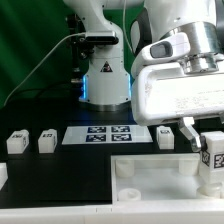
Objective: Assemble one leg
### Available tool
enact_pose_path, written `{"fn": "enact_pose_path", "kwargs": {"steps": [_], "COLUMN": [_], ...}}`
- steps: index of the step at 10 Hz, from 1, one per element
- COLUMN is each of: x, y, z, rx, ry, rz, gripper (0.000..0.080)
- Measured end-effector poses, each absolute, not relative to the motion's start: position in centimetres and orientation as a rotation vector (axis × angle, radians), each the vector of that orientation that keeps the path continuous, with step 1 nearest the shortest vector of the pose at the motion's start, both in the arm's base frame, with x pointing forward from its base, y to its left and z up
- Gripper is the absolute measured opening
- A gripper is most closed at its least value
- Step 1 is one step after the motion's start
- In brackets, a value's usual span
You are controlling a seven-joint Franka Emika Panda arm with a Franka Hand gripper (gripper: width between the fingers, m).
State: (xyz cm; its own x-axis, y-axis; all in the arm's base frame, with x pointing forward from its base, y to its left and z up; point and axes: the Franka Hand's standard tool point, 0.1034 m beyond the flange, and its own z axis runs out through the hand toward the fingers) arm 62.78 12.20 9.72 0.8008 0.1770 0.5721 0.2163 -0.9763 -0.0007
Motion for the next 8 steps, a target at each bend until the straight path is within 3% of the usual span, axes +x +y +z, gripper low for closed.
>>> {"fn": "enact_pose_path", "kwargs": {"steps": [8], "x": [62.34], "y": [12.18], "z": [9.69], "rx": [-2.910], "ry": [-0.377], "rz": [-0.957], "gripper": [0.0294]}}
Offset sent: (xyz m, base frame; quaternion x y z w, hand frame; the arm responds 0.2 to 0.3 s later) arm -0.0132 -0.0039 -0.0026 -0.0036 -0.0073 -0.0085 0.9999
